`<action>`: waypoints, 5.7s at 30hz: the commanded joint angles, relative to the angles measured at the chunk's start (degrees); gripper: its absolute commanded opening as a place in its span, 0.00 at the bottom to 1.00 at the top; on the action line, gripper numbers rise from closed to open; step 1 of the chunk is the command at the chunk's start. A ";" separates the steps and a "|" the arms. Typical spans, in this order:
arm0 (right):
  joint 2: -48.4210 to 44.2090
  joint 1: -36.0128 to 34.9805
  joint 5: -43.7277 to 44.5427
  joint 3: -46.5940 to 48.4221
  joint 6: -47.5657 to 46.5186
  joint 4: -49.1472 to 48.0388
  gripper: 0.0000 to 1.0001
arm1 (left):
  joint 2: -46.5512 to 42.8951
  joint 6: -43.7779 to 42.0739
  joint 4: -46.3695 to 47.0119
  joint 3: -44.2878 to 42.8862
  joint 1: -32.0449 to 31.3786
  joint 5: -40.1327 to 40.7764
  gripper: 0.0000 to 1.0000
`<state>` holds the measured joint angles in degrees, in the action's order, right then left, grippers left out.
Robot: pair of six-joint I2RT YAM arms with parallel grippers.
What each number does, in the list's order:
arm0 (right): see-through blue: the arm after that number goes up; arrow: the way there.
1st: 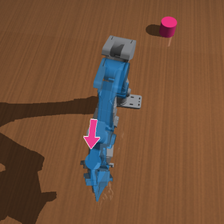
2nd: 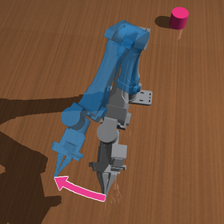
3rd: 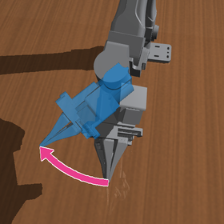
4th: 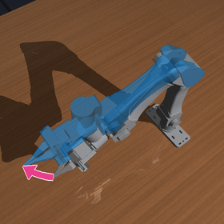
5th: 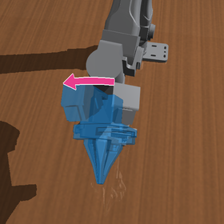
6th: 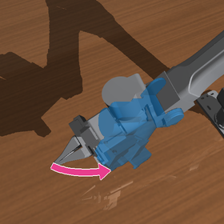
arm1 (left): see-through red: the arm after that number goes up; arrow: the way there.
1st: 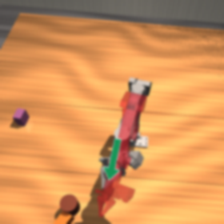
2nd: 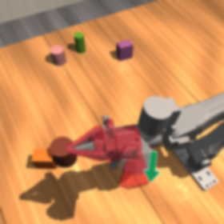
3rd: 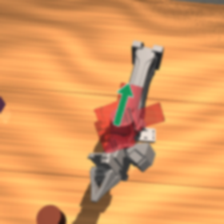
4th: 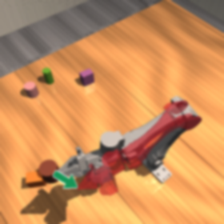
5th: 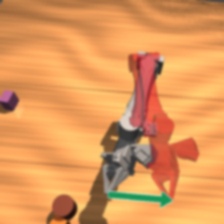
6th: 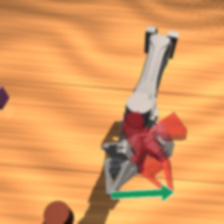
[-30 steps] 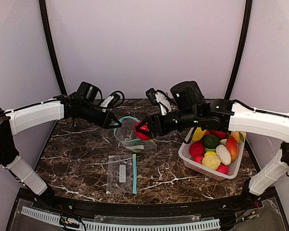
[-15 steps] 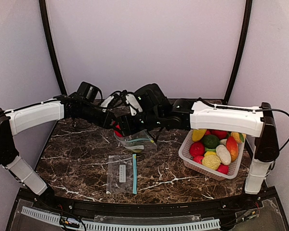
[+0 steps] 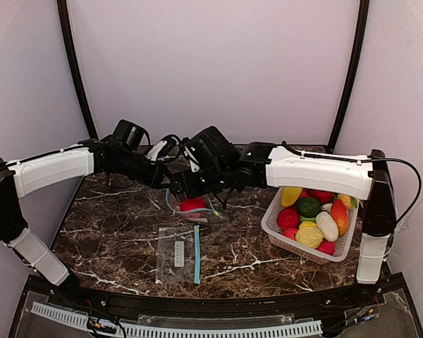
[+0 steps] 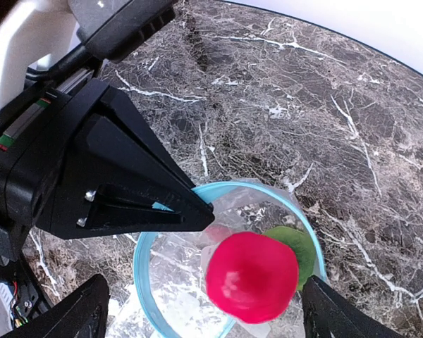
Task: Place the food in the zip-top bag and seal the zipper
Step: Place the fake fruit in the zipper food storage bag, then adjust the zipper food storage bag at the center of the board, then pick up the fake fruit from the bin.
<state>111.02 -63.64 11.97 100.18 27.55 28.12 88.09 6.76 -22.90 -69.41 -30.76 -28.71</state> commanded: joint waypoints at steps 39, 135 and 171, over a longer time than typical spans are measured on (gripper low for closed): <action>-4.25 4.59 -3.44 -6.09 0.70 6.73 0.05 | -9.86 -1.99 8.14 2.27 -0.59 -7.82 0.01; -44.20 18.20 0.86 -48.42 16.68 31.56 0.67 | -5.56 -2.73 0.55 -0.10 -1.40 3.88 0.01; -23.54 6.21 -11.10 -13.08 -0.97 2.13 0.55 | -5.38 -2.82 0.39 -0.21 -1.36 3.84 0.01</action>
<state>82.35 -55.53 4.45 83.05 30.13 38.17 82.50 4.47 -21.17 -68.23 -32.10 -24.45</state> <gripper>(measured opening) 0.616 0.007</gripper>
